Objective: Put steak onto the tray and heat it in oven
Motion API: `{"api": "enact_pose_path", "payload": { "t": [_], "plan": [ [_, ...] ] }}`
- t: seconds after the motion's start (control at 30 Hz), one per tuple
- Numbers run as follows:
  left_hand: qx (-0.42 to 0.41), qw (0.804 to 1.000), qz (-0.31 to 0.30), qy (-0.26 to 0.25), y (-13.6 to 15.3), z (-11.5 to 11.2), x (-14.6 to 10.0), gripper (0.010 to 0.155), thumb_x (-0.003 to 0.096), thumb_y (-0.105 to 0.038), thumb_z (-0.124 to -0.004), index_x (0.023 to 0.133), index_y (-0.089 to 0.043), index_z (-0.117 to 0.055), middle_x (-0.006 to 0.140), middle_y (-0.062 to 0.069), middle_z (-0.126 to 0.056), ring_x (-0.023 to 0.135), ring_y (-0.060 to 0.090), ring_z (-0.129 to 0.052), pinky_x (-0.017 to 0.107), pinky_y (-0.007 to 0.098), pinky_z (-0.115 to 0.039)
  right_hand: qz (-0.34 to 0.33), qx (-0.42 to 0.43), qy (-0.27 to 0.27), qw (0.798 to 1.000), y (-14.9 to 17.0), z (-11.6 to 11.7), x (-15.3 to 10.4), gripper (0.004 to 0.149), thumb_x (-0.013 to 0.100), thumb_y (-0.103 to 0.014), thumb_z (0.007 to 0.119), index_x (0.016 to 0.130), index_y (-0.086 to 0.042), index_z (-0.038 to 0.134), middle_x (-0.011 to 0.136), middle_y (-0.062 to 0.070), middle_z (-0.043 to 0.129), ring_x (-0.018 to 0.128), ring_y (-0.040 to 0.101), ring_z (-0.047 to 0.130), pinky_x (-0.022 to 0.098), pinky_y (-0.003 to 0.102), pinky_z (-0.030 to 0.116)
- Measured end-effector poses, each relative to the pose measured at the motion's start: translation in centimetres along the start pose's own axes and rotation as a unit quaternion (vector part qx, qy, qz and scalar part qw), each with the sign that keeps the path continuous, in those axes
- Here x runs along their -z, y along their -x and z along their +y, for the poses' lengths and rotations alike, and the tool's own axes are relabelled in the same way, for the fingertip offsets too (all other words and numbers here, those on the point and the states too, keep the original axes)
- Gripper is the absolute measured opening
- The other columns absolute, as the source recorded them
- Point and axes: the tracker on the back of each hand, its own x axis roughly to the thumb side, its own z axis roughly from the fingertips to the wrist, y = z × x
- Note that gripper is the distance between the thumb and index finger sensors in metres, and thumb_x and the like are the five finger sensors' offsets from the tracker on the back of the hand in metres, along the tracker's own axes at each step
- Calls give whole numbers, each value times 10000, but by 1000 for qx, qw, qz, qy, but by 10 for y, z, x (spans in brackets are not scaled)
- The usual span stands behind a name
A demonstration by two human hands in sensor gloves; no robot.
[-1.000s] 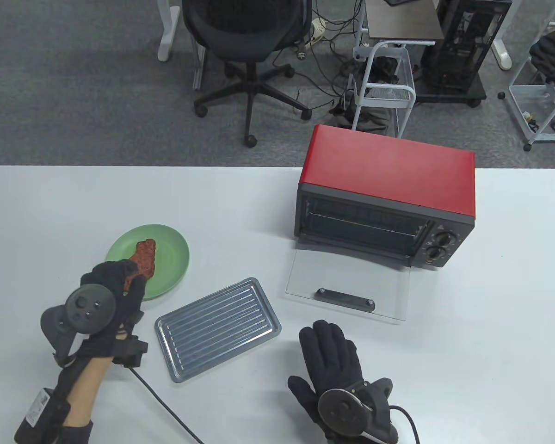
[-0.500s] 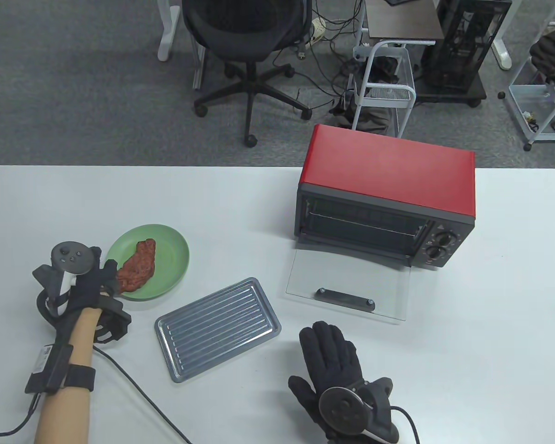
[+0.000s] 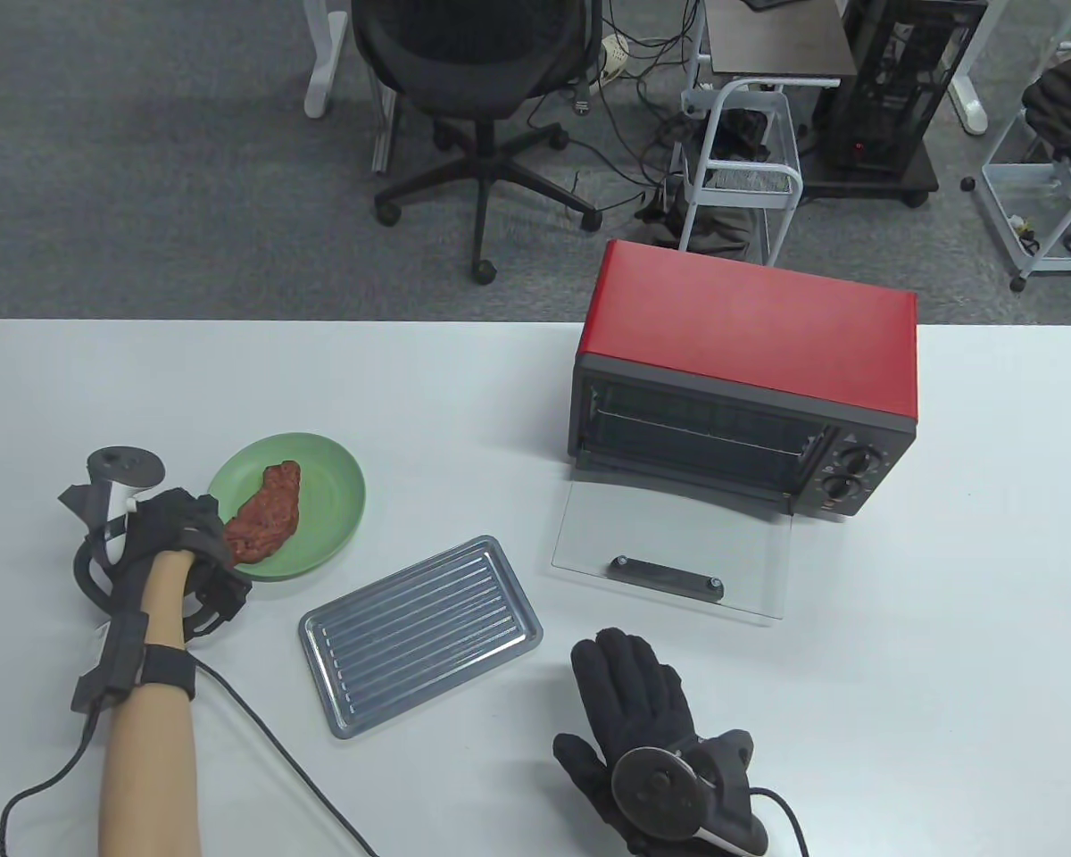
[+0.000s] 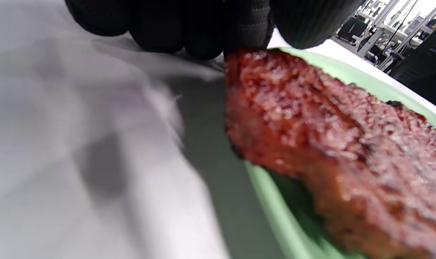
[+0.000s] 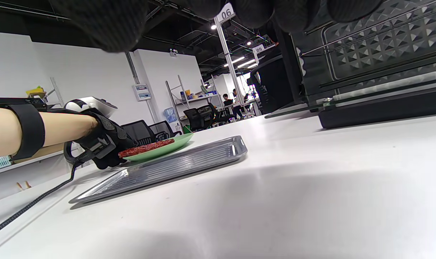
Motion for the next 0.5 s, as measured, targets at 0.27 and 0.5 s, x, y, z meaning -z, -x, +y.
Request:
{"api": "enact_pose_path", "payload": {
  "t": [0.27, 0.5],
  "plan": [
    [16, 1000, 6, -13, -8, -5, -1, 538, 506, -479, -748, 944, -174, -815, 982, 172, -727, 824, 415, -721, 683, 647, -608, -1, 2, 3, 1000, 0, -1, -1, 873, 498, -522, 689, 1142, -61, 321, 1149, 285, 358, 1010, 581, 465, 652, 722, 496],
    [19, 999, 16, -32, -8, -8, -2, 463, 504, -445, -767, 875, -183, -855, 931, 156, -758, 788, 390, -739, 676, 642, -614, 1, 3, 3, 1000, 0, -1, -2, 869, 499, -520, 688, 1141, -61, 323, 1148, 285, 360, 1009, 581, 468, 652, 721, 497]
  ]
}}
